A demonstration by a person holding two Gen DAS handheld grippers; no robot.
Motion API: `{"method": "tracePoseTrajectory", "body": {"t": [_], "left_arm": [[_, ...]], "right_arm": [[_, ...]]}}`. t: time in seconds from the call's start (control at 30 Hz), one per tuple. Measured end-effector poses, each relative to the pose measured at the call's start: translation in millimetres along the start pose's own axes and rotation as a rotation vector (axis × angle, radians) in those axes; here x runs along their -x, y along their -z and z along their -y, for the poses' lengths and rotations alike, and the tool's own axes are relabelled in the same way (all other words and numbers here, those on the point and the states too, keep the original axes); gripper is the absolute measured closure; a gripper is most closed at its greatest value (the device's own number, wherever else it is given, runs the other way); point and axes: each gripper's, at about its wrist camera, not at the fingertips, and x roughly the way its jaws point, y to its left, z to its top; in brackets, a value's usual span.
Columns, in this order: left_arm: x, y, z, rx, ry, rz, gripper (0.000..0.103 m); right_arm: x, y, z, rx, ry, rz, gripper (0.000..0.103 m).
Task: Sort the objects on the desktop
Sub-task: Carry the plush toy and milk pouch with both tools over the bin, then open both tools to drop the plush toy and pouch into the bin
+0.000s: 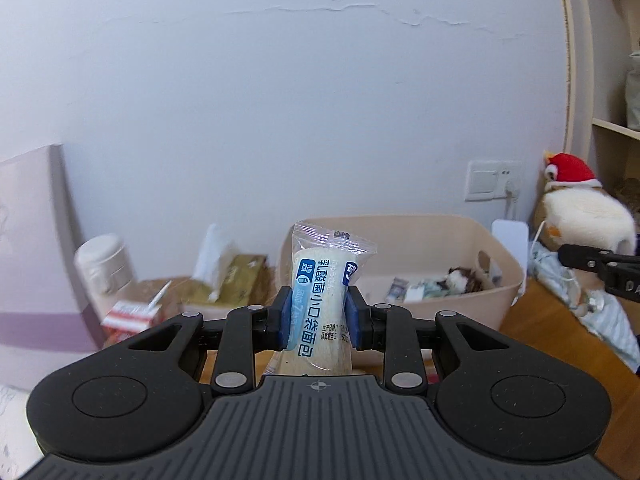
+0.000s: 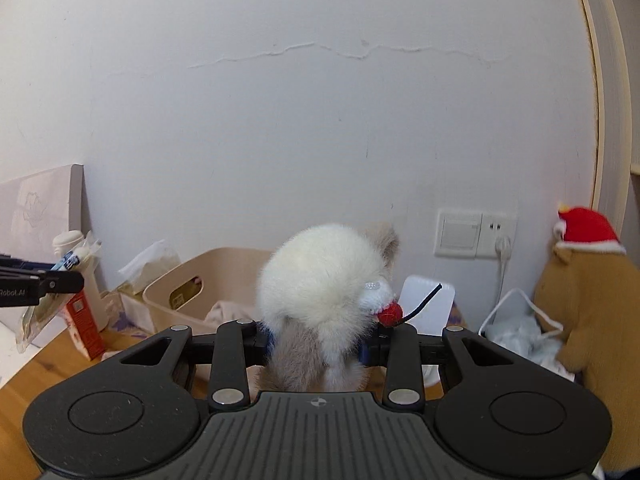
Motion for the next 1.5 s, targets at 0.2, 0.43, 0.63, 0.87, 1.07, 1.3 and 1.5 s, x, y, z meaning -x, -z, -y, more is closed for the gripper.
{"method": "tracePoseTrajectory", "body": {"t": [0.2,0.43,0.63,0.87,1.07,1.3,1.5], "left_arm": [[-38,-26,14,-0.029,-0.004,-0.002,0.075],[-92,-47,32,-0.030,-0.006,-0.032,0.075],[-139,-48,44,-0.035,-0.025,-0.090,0.075],[-178,-42,56,-0.057,-0.038,-0.167,0.075],[-196,-31,60,-0.088,-0.066,-0.209,0.075],[-194,-25,58,-0.109,-0.051,-0.213,0.070],[-180,-26,57,-0.110,-0.068,-0.157,0.029]], "right_arm": [[-24,-20,-4,0.056,0.024,0.015,0.070],[-61,-28,-13,0.111,0.040,0.012,0.071],[-97,-24,-14,0.122,0.037,-0.025,0.070],[-138,-19,-11,0.117,0.023,-0.098,0.070],[-165,-9,-11,0.146,0.032,-0.176,0.069],[-177,-2,-8,0.149,0.007,-0.216,0.048],[-169,-5,-8,0.155,0.038,-0.161,0.017]]}}
